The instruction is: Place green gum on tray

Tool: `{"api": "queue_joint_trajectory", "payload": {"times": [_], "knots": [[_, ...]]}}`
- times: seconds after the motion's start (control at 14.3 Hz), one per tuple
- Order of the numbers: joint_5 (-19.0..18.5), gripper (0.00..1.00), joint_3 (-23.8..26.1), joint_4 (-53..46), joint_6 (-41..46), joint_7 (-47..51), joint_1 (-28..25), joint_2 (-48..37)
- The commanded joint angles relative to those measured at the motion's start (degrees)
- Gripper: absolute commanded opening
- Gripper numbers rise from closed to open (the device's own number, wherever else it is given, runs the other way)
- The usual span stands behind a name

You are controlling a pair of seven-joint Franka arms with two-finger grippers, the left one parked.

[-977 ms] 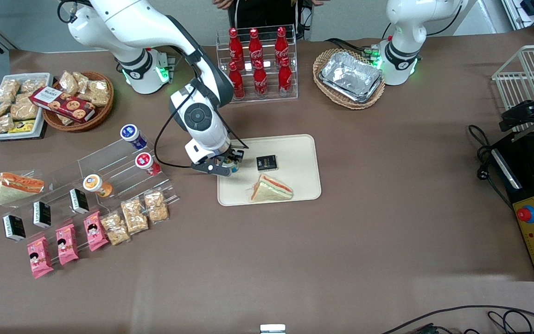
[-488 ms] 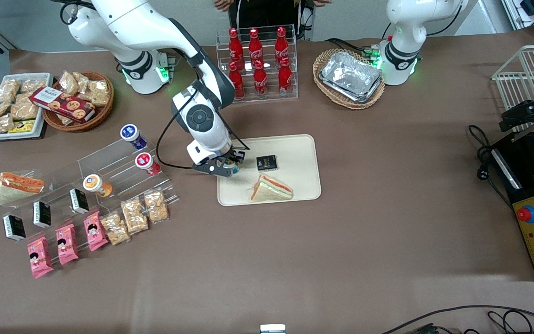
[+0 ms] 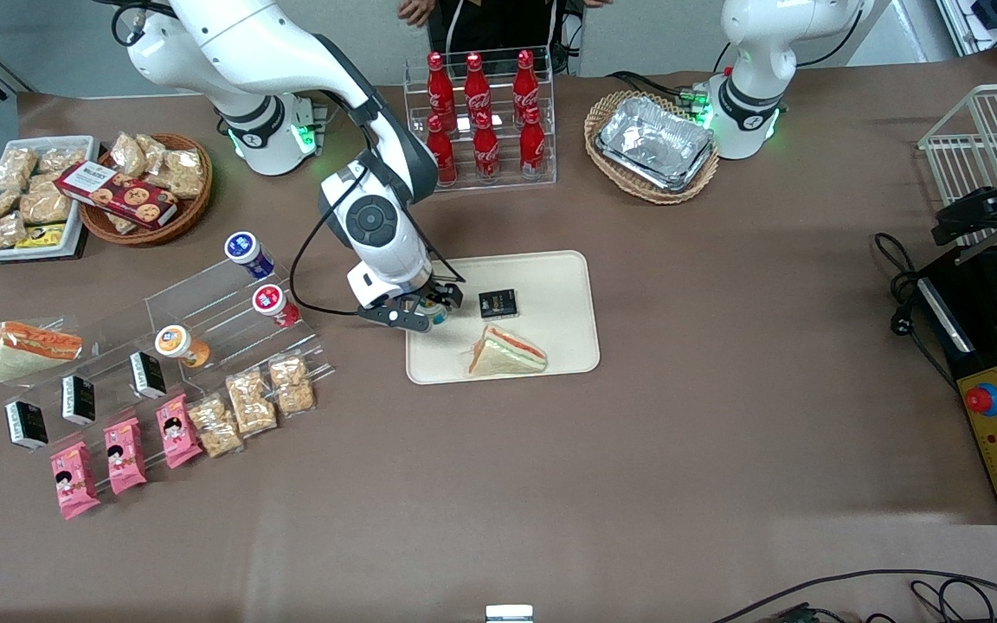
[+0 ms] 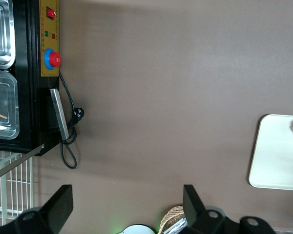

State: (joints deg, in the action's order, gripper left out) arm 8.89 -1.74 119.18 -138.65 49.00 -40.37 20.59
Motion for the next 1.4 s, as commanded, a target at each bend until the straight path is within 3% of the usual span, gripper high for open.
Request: {"api": "queue_joint_trajectory", "payload": {"times": [0.0, 0.56, 0.84, 1.05, 1.33], "knots": [[0.87, 0.97, -1.86, -0.26, 8.19, -4.67, 2.65, -6.42], [0.95, 0.97, -2.04, -3.24, 25.7, -29.46, 20.39, -17.25], [0.87, 0.97, -2.13, -12.63, 39.48, -39.23, 28.13, -17.61], [0.25, 0.97, -2.13, -19.84, 47.4, -44.6, 32.53, -17.34], [-4.58, 0.97, -2.13, -28.37, 54.62, -46.1, 34.21, -16.46]]}}
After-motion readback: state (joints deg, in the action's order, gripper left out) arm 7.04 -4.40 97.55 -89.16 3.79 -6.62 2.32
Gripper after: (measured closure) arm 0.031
